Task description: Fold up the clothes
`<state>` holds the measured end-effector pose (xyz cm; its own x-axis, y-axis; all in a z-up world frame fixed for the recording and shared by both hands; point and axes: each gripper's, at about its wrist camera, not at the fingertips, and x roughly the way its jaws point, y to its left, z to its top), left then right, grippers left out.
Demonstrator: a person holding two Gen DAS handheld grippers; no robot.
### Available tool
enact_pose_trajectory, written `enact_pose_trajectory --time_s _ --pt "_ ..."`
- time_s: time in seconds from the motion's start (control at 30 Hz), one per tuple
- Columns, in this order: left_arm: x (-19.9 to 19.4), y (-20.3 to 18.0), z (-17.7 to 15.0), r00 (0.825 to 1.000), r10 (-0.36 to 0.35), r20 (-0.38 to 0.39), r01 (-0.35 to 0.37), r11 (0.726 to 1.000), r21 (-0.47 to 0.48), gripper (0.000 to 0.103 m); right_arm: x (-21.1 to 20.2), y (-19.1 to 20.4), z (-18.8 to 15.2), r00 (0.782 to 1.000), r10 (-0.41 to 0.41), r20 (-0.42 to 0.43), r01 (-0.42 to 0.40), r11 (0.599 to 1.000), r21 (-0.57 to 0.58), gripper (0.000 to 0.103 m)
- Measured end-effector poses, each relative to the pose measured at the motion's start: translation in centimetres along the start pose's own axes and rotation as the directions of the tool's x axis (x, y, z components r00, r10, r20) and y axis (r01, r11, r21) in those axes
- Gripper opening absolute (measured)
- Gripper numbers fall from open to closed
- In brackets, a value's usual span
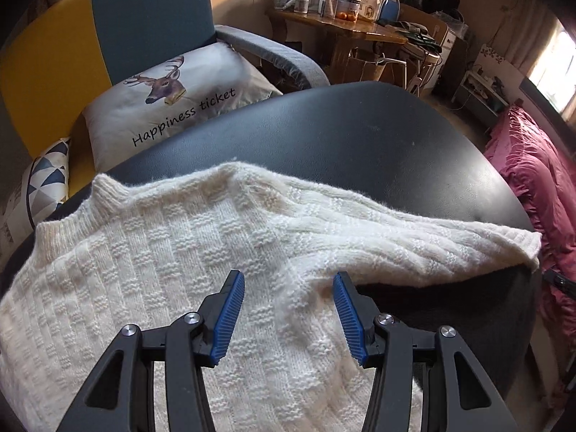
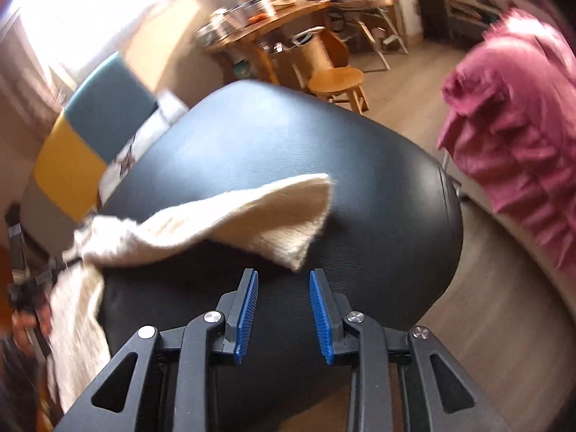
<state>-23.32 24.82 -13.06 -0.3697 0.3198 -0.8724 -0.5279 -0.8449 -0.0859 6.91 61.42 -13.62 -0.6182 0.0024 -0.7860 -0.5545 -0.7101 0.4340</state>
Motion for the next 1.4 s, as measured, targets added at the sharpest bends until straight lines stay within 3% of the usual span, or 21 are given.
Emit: enact_pose_trajectory --time_s 0.33,0.4,0.5,0.6,0.67,0.8,0.9,0.97,1.0,1.03,1.07,1.1,1.17,1.3,1.4 --pt "0.0 2.5 0.2 0.997 0.069 0.034 -0.068 0.997 -0.025 0.052 2.9 -2.9 0.3 0.98 0.143 0.138 -0.173 0.956 0.236 0.03" --pt "-0.1 1.5 1.1 0.995 0.071 0.067 -0.072 0.997 0.02 0.052 3.0 -2.1 0.7 0.99 0.097 0.1 -0.111 0.982 0.156 0.021" --pt "-0.3 -1.5 2.4 0.99 0.033 0.135 -0.056 0.983 0.173 0.052 3.3 0.3 1.6 0.999 -0.024 0.032 0.023 1.0 0.017 0.008" --pt "0.8 -4.7 3.0 0.993 0.001 0.116 -0.04 0.942 0.335 0.051 3.1 2.3 1.9 0.995 -0.101 -0.006 0.1 0.989 -0.108 0.007" --pt "1.3 -6.4 3.1 0.996 -0.048 0.079 0.01 0.904 0.427 0.047 2.4 2.9 2.2 0.992 -0.127 -0.016 0.123 0.979 -0.163 0.007" --pt "1.7 -9.3 3.0 0.995 -0.099 0.014 0.071 0.801 0.595 0.046 1.4 3.5 3.1 0.983 -0.178 -0.044 0.162 0.955 -0.249 0.007" --pt "3.1 -10.5 3.2 0.991 -0.098 -0.09 0.133 0.735 0.665 0.046 1.6 3.3 3.4 0.979 -0.194 -0.065 0.17 0.947 -0.271 0.007" --pt "4.8 -10.9 3.5 0.99 -0.055 -0.132 0.131 0.715 0.686 0.047 2.2 3.1 3.5 0.978 -0.192 -0.076 0.165 0.948 -0.273 0.007" --pt "5.5 -10.8 3.7 0.988 -0.048 -0.15 0.138 0.721 0.679 0.047 2.7 2.8 3.6 0.98 -0.18 -0.086 0.152 0.952 -0.266 0.007" --pt "6.0 -10.7 4.2 0.984 -0.053 -0.169 0.152 0.744 0.651 0.047 3.2 2.5 3.6 0.981 -0.169 -0.094 0.14 0.957 -0.254 0.007" --pt "6.4 -10.3 4.8 0.98 -0.074 -0.183 0.171 0.78 0.602 0.042 3.6 2.3 3.4 0.981 -0.162 -0.106 0.132 0.961 -0.243 0.007" --pt "6.5 -9.7 5.0 0.976 -0.103 -0.191 0.194 0.808 0.556 0.03 4.1 2.0 3.2 0.981 -0.154 -0.12 0.122 0.965 -0.234 0.007" --pt "6.6 -9.0 5.3 0.971 -0.15 -0.188 0.225 0.846 0.484 0.02 4.1 1.4 2.9 0.987 -0.117 -0.109 0.093 0.975 -0.201 0.01" --pt "6.4 -6.9 6.2 0.952 -0.255 -0.167 0.296 0.904 0.31 0.011 3.5 -0.6 2.8 0.995 0.022 -0.101 -0.029 0.997 -0.066 0.021" --pt "5.8 -5.7 7.4 0.939 -0.315 -0.134 0.337 0.919 0.202 0.01 2.2 -1.5 2.5 0.999 0.024 -0.036 -0.025 0.999 -0.033 0.023"
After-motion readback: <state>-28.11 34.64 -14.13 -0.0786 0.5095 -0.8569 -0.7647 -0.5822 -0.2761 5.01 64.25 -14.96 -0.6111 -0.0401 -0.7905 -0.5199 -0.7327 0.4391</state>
